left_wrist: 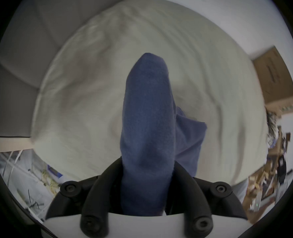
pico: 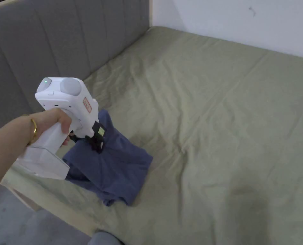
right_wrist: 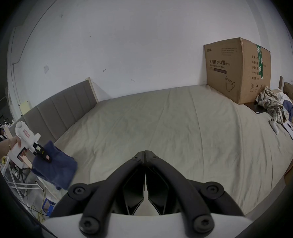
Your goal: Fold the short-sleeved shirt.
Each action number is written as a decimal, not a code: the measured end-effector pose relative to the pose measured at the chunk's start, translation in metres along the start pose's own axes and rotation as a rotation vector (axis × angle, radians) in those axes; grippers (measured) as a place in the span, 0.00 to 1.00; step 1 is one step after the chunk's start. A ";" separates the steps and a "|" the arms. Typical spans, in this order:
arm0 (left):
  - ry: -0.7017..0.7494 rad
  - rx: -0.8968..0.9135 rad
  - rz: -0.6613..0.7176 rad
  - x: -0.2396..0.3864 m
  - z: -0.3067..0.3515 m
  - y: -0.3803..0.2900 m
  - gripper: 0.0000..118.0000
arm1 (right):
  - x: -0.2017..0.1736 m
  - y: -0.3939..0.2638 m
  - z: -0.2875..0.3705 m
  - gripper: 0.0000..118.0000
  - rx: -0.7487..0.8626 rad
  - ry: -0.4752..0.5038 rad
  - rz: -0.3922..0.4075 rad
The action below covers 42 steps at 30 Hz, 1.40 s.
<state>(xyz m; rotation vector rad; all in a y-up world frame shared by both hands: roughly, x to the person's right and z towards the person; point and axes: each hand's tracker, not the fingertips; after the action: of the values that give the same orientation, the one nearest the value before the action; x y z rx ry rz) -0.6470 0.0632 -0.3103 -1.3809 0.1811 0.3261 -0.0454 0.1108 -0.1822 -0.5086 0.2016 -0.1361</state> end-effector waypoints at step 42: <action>-0.171 1.208 -0.340 0.304 0.099 -0.206 0.00 | 0.041 0.069 0.074 0.00 0.317 -0.154 0.229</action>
<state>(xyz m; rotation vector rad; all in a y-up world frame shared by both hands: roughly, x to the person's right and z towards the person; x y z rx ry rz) -0.2992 0.1652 -0.1962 -0.1712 -0.0196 0.0089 0.0166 0.1977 -0.1596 -0.1762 0.0842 0.0941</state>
